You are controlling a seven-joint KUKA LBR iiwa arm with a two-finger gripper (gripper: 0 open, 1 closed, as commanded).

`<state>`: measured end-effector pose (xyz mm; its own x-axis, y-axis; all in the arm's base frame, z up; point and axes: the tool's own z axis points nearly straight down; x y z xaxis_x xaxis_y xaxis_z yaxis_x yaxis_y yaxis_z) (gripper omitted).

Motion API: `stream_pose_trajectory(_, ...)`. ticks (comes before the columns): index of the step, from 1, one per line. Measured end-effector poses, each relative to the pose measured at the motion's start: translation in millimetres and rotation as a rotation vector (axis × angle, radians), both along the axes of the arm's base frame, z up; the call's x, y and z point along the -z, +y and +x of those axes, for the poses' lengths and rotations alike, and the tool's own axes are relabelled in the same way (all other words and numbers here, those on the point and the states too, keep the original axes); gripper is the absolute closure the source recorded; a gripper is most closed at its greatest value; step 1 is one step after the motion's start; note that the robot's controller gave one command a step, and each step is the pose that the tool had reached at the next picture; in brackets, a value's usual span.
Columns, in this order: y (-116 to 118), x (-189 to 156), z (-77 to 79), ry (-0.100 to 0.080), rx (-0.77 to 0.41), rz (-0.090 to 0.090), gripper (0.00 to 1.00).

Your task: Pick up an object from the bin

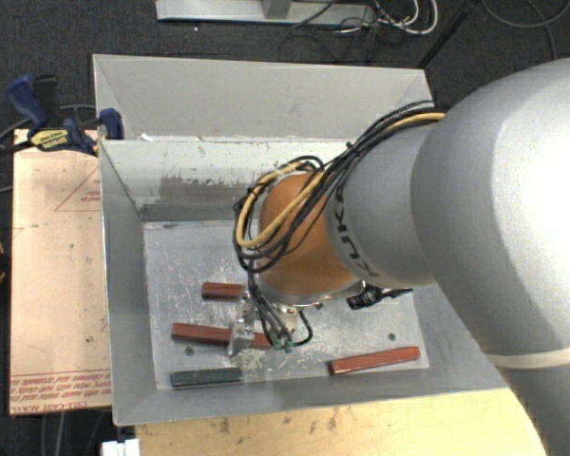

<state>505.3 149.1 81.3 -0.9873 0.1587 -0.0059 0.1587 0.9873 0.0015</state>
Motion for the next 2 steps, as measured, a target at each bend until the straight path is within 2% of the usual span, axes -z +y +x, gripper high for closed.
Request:
stream_pose_trajectory(1, 0, -17, -3.0, 0.009, -0.001, -0.001, 1.0)
stream_pose_trajectory(2, 1, -37, -3.2, 0.009, -0.002, 0.0, 1.0)
